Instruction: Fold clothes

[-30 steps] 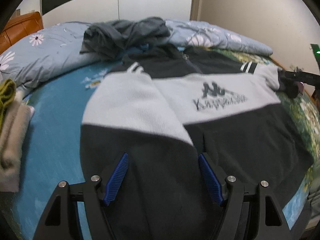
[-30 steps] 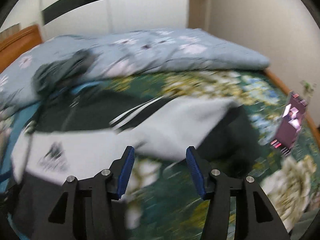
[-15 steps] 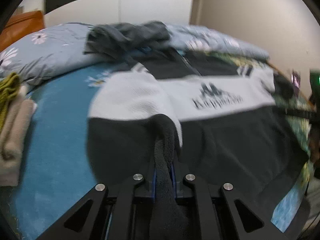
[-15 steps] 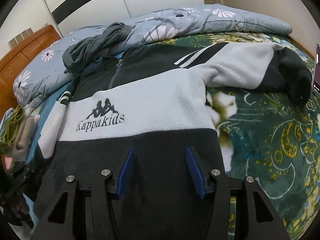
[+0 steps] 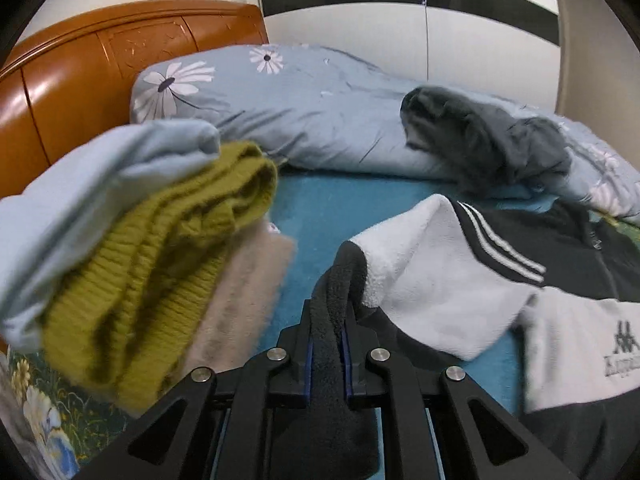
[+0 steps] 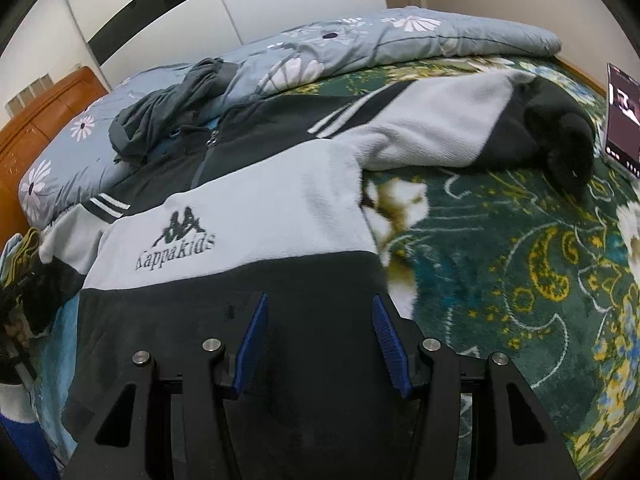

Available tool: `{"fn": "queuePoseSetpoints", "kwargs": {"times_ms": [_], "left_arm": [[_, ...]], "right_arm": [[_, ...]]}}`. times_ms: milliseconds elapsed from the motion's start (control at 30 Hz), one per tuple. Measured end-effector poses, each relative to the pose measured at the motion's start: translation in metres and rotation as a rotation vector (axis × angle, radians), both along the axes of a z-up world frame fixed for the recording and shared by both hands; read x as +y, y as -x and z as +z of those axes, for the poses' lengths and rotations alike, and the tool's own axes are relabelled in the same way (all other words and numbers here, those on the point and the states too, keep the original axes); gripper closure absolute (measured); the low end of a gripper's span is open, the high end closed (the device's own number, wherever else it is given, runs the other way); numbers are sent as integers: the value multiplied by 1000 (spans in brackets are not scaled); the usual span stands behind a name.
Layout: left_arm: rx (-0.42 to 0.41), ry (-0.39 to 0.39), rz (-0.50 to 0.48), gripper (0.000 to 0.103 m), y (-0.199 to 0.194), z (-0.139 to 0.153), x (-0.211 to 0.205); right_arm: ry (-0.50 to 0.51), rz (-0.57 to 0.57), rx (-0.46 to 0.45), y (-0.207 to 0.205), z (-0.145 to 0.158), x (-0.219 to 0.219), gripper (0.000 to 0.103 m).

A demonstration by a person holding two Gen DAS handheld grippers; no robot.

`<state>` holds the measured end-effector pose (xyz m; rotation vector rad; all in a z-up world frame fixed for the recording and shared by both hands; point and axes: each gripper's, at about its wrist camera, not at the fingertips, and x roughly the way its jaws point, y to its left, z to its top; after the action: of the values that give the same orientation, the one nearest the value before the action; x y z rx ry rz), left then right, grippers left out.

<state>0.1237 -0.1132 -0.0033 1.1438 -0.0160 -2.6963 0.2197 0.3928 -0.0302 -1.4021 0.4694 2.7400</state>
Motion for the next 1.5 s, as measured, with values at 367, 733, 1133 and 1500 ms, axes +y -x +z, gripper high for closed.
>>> {"fn": "queuePoseSetpoints", "kwargs": {"times_ms": [367, 733, 1133, 1500], "left_arm": [[75, -122, -276, 39, -70, 30, 42], [-240, -435, -470, 39, -107, -42, 66], [-380, -672, -499, 44, -129, -61, 73], [-385, -794, -425, 93, -126, -71, 65]], "right_arm": [[29, 9, 17, -35, 2, 29, 48], [176, 76, 8, -85, -23, 35, 48], [421, 119, 52, -101, -37, 42, 48], [555, 58, 58, -89, -46, 42, 93]]}}
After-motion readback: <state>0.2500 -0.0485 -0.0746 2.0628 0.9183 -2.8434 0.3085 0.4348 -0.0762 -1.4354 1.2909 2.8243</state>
